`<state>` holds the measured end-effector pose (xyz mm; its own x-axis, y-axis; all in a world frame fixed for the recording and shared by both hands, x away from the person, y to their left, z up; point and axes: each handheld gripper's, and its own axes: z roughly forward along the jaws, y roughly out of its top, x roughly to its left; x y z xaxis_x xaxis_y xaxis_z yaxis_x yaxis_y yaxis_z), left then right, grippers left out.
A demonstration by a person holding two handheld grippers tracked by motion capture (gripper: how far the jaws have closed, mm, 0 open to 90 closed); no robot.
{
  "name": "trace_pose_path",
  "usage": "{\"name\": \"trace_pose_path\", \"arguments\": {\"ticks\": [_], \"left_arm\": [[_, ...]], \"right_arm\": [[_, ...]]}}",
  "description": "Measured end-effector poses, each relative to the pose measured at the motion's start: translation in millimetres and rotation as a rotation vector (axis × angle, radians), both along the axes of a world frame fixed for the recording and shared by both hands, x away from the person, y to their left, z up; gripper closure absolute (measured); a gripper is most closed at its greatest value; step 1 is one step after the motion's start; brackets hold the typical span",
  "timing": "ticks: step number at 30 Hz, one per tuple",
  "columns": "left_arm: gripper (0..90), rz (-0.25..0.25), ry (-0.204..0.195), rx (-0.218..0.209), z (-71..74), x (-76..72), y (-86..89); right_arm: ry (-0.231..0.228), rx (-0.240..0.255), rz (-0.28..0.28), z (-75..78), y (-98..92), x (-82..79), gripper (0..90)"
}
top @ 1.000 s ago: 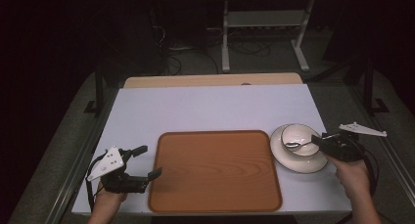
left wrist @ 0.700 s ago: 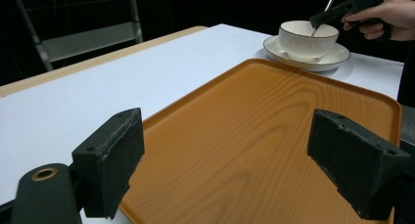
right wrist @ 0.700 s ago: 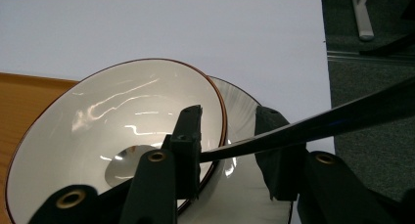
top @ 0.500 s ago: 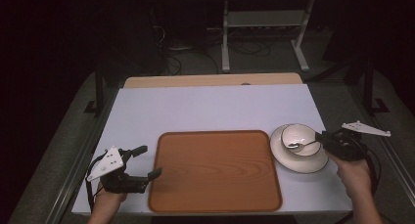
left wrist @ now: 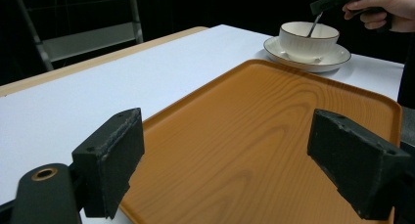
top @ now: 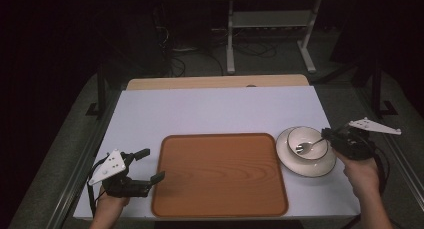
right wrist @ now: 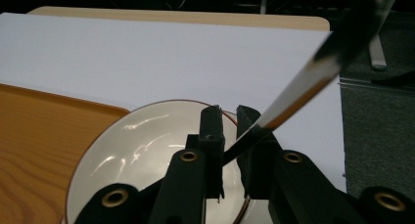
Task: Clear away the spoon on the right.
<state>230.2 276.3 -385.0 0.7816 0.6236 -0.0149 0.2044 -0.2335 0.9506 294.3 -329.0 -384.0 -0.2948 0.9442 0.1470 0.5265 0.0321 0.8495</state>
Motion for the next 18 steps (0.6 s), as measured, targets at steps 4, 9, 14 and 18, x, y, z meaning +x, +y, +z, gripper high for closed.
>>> {"name": "trace_pose_path", "arguments": {"ticks": [4,9,14,18], "left_arm": [[13.6,0.002,-0.001,-0.001,0.1,0.0,0.1],[13.6,0.005,-0.002,-0.003,0.4,-0.2,0.5],[13.6,0.005,-0.002,-0.004,0.3,0.3,0.4],[13.6,0.003,-0.002,-0.004,0.0,0.7,0.1]], "right_arm": [[-0.005,0.002,0.017,2.2,1.0,0.2,82.9],[-0.016,-0.002,0.042,9.5,0.8,1.7,87.1],[-0.020,-0.002,0.050,13.9,-0.8,4.7,87.9],[-0.016,-0.013,0.070,16.8,-1.3,8.6,88.0]]}}
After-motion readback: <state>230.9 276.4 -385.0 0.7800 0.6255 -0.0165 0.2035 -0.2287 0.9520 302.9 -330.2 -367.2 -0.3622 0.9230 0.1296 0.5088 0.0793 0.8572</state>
